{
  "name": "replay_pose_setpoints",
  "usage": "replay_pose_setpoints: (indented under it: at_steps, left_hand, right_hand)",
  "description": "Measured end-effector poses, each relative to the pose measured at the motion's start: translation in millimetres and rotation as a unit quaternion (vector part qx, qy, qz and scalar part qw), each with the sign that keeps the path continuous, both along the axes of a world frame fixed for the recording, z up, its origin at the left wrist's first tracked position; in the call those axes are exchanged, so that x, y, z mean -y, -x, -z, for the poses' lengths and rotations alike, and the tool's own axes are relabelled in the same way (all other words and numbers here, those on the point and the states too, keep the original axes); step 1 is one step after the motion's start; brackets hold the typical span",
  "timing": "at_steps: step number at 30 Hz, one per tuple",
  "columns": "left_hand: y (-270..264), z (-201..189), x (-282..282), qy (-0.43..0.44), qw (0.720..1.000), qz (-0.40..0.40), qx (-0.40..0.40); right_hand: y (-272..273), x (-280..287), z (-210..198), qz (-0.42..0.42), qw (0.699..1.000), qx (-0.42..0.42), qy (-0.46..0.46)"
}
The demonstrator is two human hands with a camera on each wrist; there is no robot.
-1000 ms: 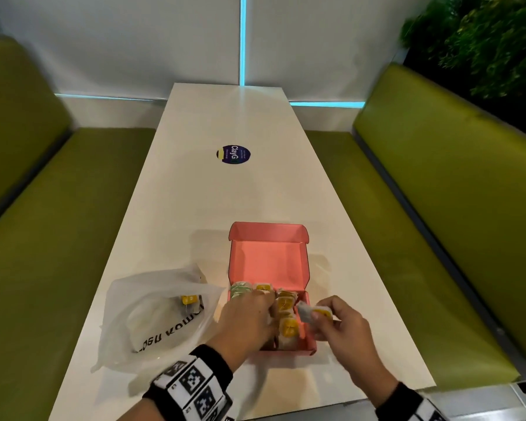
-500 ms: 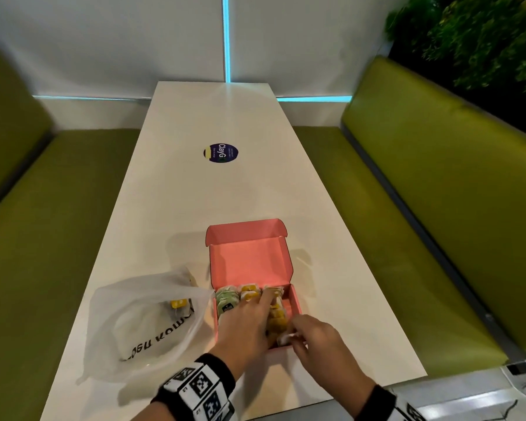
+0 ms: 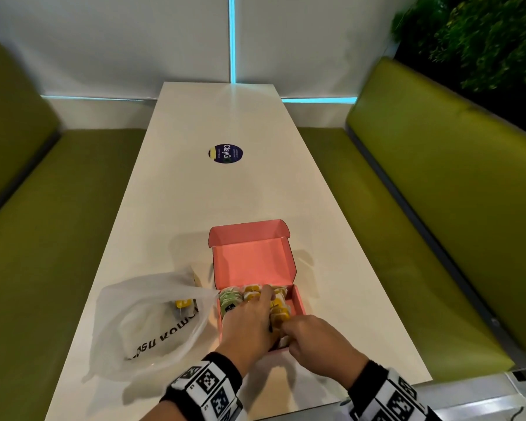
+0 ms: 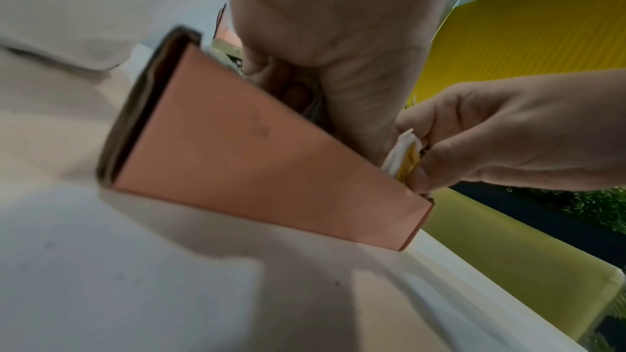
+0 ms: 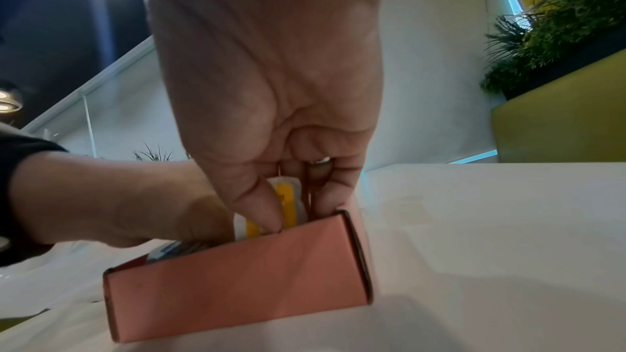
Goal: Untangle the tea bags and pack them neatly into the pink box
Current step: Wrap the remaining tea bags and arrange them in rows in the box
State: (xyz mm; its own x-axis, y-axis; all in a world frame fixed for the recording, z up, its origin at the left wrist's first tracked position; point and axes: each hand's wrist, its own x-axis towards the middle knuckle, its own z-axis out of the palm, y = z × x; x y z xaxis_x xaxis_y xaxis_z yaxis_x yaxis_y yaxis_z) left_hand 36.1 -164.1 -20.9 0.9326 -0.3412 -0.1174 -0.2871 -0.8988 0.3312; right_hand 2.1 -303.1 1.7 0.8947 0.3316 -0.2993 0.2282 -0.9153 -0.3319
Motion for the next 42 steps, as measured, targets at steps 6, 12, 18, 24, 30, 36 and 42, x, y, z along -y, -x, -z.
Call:
replay_pose_setpoints:
  at_steps: [6,12,18,24,30,36,42]
  left_hand:
    - [-0.5,-0.7,-0.1,0.012,1.0,-0.002,-0.007]
    - [-5.8,-9.0,-3.1,0.026,0.999,0.025,-0.006]
    - [-10.7,-17.2,-1.5,-0.025,0.999,0.04,-0.001]
    - [-9.3,-23.0,1.1,-0.053,0.997,0.053,-0.001]
    - [-12.7,-27.0,-0.3,-0.06,0.997,0.033,-0.023]
    - [-11.0,-29.3,2.2,-0.04,0.999,-0.005,-0.016]
    - [8.2,-37.3,-11.6,0.006,1.0,0.009,-0.019]
  right_hand:
    - [-7.9,-1.2,3.2,-0.013,1.0,-0.018,-0.002]
    - [-9.5,3.9,8.7,0.008,0.998,-0.016,-0.059]
    - [-5.9,4.4,6.5,0.037,0.993,-0.011,-0.11]
    - [-4.4,1.0,9.7,0.069,0.989,0.057,-0.119]
    - [-1.3,-3.2,17.0,0.114,0.984,0.088,-0.104]
    - [-3.7,-6.1,19.0,0.154,0.978,0.103,-0.095]
    - [5.4,-0.2,12.0,0.189,0.972,0.133,-0.035]
